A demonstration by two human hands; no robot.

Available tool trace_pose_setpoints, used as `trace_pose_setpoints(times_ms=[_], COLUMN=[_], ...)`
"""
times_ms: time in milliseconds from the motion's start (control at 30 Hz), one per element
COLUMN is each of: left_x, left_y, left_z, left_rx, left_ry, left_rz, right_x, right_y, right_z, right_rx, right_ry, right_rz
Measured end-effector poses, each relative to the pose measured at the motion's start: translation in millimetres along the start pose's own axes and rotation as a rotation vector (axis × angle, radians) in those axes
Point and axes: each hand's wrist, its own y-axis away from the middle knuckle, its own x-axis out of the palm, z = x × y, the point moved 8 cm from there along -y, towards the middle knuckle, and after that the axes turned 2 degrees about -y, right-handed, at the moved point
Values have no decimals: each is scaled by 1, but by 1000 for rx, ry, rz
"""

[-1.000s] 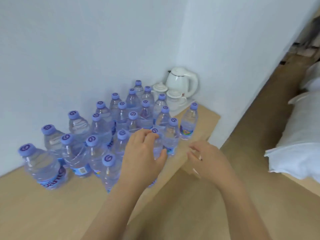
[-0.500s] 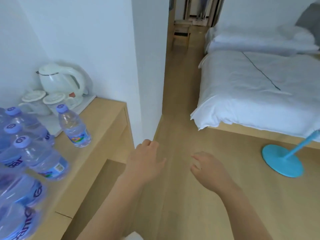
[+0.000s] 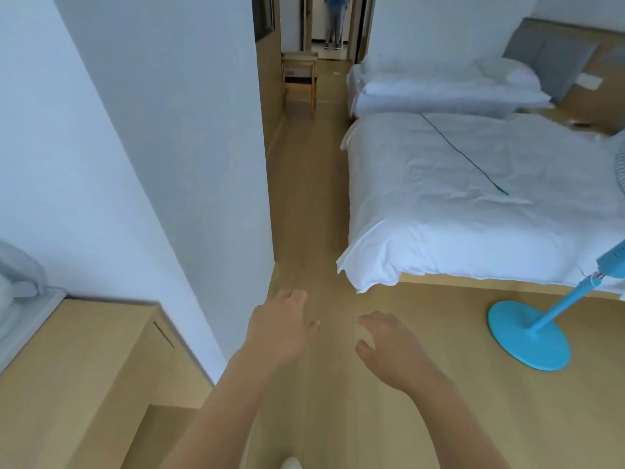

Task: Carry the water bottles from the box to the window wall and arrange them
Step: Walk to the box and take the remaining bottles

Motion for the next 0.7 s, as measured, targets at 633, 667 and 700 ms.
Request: trace_pose_setpoints(times_ms=[633,667,700], left_x=[3,3,4], left_y=[-388,-411,-432], left_z=[-30,-36,-41], left_rx=[-47,-60,-71], left_ry=[-16,-2,10], left_rz=[72,77,84], right_x=[-100,-109,-117], right_y=[-353,-375,-395], right_z=[-117,-126,-135], right_rx=[-45,-65,-78], right_ry=[5,11,13], right_rz=[46,55,60])
